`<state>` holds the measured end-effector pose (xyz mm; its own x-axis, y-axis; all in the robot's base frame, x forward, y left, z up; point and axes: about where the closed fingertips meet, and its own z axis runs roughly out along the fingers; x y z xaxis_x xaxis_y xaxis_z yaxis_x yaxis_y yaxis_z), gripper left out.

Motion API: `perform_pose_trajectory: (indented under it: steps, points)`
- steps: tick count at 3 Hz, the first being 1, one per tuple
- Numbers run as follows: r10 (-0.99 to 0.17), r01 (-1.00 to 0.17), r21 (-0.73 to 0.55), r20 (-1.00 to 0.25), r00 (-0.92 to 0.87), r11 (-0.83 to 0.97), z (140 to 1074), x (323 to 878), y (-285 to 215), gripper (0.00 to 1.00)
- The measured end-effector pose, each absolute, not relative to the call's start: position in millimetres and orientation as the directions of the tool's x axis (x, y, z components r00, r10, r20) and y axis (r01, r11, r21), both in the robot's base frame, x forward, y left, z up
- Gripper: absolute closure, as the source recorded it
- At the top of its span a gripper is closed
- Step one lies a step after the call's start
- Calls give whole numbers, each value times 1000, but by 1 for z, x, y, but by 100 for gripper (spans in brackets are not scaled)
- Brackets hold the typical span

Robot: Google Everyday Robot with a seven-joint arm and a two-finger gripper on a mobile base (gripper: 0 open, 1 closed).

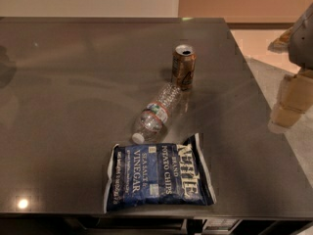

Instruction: Knock orange can over

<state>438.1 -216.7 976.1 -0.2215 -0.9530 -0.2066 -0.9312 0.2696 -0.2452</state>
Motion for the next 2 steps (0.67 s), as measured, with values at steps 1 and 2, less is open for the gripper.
perform_pose_trajectory:
  steps: [1, 2]
  points:
    - [-953, -931, -245, -207, -222, 270, 976, 438, -217, 0]
    - [-951, -931, -236, -206, -231, 277, 977, 443, -216, 0]
